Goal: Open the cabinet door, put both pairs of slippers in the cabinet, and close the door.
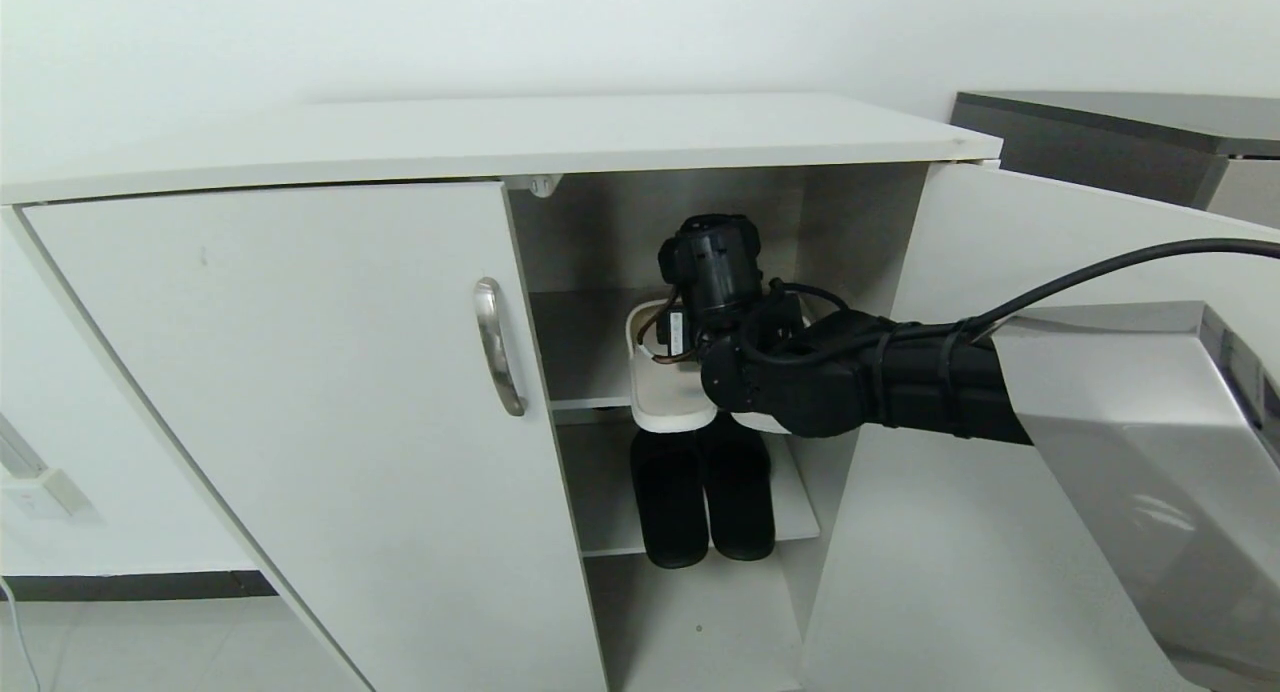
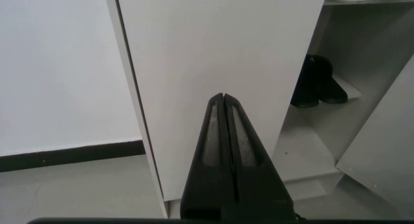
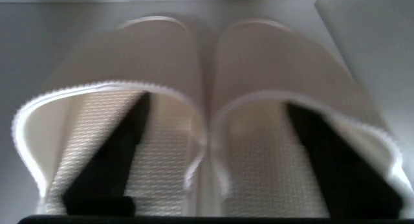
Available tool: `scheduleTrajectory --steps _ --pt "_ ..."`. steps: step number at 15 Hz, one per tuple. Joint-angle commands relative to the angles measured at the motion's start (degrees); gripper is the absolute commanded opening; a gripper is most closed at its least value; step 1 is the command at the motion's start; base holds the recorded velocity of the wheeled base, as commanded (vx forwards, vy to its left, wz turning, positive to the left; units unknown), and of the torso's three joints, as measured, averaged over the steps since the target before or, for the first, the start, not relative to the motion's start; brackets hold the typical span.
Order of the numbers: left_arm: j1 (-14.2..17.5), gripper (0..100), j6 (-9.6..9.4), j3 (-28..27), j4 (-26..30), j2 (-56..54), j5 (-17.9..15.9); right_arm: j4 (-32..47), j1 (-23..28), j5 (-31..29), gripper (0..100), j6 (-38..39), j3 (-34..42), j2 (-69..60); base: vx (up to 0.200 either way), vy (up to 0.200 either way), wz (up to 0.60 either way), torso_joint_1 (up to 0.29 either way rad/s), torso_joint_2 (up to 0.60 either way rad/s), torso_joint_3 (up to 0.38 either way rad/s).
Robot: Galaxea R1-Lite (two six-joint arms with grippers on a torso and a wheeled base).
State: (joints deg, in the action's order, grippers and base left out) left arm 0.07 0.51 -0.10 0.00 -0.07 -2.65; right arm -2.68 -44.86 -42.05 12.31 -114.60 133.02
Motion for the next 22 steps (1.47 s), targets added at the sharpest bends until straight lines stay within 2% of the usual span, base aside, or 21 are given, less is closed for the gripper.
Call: scheduleTrajectory --steps 1,7,11,15,18,20,22 --pt "0.0 0 0.02 0.0 0.0 0.1 0.0 0.0 -0.5 -0.1 100 0.0 0.9 -1.0 0.0 0.0 0.0 0.0 0.0 0.0" --pt "0.0 0 0.1 0.0 -0.1 0.1 0.0 -0.7 -3.1 -0.6 100 0.3 9.2 -6.5 0.0 0.0 0.0 0.0 0.0 0.0" --pt "0.0 0 0.1 0.0 0.0 0.1 0.0 -5.2 -6.3 -0.6 100 0.3 21.8 -15.6 0.0 0.0 0.0 0.0 0.0 0.0" --pt "0.0 0 0.02 0.0 0.0 0.1 0.0 -18.4 -9.2 0.5 100 -2.2 40.2 -24.2 0.0 0.0 0.0 0.0 0.0 0.0" --pt "0.0 0 0.02 0.0 0.0 0.1 -0.1 -33.4 -9.9 8.6 100 -4.6 54.5 -27.4 0.0 0.0 0.0 0.0 0.0 0.0" --pt "0.0 0 0.02 0.0 0.0 0.1 -0.1 -40.4 -9.8 11.5 100 -4.5 60.0 -27.4 0.0 0.0 0.0 0.0 0.0 0.0" --pt "0.0 0 0.02 0.0 0.0 0.1 -0.1 -41.6 -9.8 12.7 100 -4.6 60.7 -27.4 0.0 0.0 0.0 0.0 0.0 0.0"
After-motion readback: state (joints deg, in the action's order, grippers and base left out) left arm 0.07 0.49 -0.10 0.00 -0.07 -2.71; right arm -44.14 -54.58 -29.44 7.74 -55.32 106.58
